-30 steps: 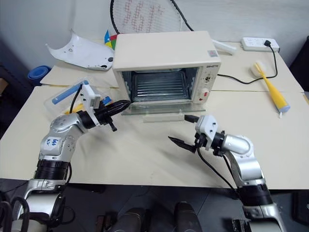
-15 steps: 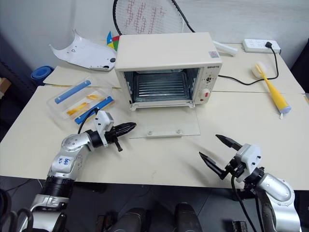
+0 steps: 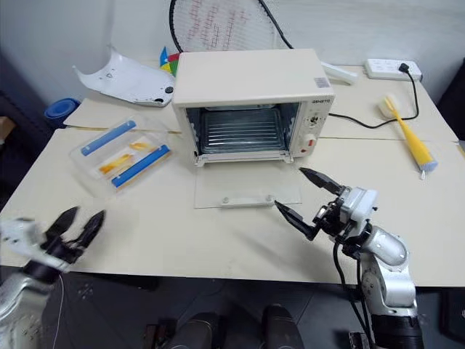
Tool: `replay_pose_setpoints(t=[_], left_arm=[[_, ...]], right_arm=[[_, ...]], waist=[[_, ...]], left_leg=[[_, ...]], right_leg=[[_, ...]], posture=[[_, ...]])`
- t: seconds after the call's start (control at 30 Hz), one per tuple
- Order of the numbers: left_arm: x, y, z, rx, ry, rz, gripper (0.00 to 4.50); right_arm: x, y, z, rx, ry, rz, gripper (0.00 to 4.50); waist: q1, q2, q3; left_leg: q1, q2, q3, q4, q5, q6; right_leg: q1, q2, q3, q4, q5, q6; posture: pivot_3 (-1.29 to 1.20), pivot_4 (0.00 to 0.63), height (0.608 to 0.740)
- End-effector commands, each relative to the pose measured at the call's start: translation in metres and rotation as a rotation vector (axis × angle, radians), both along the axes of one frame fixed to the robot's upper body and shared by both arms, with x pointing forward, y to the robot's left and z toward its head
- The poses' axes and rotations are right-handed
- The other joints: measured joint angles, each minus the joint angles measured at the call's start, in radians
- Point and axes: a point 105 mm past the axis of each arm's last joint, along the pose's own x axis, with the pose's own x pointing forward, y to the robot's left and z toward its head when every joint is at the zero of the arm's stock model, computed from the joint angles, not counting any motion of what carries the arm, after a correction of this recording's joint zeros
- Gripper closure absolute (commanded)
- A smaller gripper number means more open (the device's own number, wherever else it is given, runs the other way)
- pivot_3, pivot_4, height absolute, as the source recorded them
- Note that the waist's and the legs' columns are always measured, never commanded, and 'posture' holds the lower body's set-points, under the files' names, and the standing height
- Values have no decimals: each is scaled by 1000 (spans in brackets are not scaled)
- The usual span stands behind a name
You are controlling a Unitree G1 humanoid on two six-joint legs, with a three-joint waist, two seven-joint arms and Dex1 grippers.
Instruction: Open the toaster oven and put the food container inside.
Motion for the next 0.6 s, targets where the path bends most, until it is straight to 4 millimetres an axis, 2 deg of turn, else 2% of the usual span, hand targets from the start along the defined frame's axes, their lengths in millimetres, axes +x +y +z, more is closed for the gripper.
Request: replay_pose_setpoints(t=[0.03, 0.1, 0.17, 0.27, 0.37, 0.47, 0.53, 0.6], left_arm=[[-19, 30, 13, -40, -27, 153, 34], [-20, 38, 14, -78, -6, 189, 34], [-10, 36, 19, -113, 25, 161, 34], [16, 34, 40, -135, 54, 112, 34], [47, 33, 55, -164, 189, 90, 34], [64, 33, 64, -193, 290, 96, 34], [79, 33, 64, -216, 405, 123, 34], [90, 31, 66, -225, 446, 123, 34]], right_arm=[[-2, 6, 4, -18, -56, 56, 0], [-2, 9, 3, -30, -62, 74, 0], [-1, 8, 2, -34, -62, 78, 0], [-2, 3, -2, -48, -58, 78, 0], [-2, 0, -4, -63, -57, 81, 0], [-2, -2, -3, -68, -68, 76, 0], [-2, -2, -2, -71, -79, 76, 0], [-3, -1, -2, -75, -87, 80, 0]], waist=[[6, 0, 0], [11, 0, 0], [11, 0, 0], [10, -1, 0], [7, -1, 0], [-7, 0, 0], [-14, 0, 0], [-21, 0, 0]], left_leg=[[0, 0, 0, 0, 0, 0], [0, 0, 0, 0, 0, 0], [0, 0, 0, 0, 0, 1], [0, 0, -1, 0, 0, 0], [0, 0, -1, 0, 0, 0], [1, -1, 0, -1, -1, 0], [1, -1, 1, -2, -1, 0], [0, -1, 0, -2, -1, -1]], right_leg=[[0, 0, 0, 0, 0, 0], [1, 0, 0, -1, 1, -1], [1, 0, 0, -1, 1, -1], [0, 0, -1, -1, 1, -1], [-1, 0, 0, 2, 1, -1], [-2, 0, 1, 4, 1, -1], [-3, 0, 1, 4, 1, -1], [-4, 1, -1, 5, 1, -1]], posture=[[0, 150, 740], [0, 150, 740], [0, 150, 740], [0, 150, 740], [0, 150, 740], [0, 150, 740], [0, 150, 740], [0, 150, 740]])
